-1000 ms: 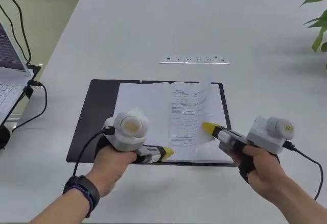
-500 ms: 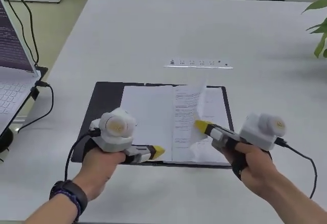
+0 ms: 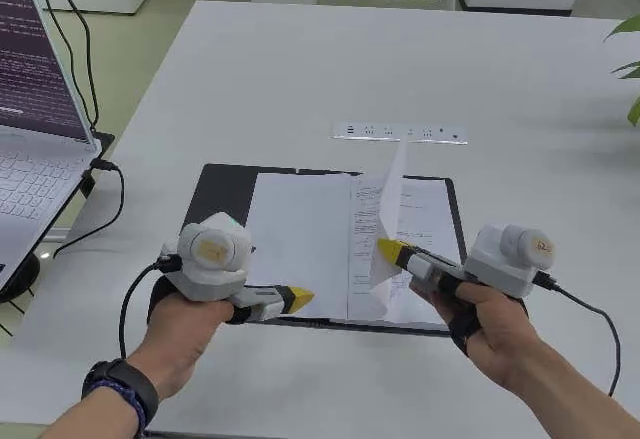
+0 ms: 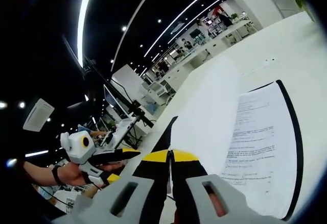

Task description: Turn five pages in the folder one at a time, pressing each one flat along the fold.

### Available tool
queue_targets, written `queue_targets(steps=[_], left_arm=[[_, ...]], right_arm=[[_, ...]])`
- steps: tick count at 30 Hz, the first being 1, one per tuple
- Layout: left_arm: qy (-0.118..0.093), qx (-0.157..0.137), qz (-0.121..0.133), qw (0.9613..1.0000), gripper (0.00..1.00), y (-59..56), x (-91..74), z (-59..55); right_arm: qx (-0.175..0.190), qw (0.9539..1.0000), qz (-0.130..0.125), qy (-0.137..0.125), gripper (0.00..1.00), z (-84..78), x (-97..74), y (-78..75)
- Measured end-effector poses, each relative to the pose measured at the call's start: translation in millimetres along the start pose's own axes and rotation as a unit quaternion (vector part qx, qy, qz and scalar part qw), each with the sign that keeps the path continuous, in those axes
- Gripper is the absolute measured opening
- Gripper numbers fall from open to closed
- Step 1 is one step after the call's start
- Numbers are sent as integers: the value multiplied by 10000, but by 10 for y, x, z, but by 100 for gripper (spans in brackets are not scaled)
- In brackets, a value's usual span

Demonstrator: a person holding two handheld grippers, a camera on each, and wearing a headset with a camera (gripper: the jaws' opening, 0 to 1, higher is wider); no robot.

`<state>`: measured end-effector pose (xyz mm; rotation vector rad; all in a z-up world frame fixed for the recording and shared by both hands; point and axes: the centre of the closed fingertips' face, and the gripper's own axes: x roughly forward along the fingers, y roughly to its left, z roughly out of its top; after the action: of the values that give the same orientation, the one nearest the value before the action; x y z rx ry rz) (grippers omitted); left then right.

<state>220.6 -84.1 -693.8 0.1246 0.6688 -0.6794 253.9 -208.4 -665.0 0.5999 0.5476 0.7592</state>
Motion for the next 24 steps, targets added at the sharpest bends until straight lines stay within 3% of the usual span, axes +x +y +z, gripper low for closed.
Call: queue_targets(steps=[13,24], left_arm=[[-41,-130,133,9998,70,76,-202,-125],[-30,-280,298,9992,70,242,-421,-258]], right_arm=[[3,9997,220,141,0,-123,240,226],[36,9982,462,382,0,-304,577,509]])
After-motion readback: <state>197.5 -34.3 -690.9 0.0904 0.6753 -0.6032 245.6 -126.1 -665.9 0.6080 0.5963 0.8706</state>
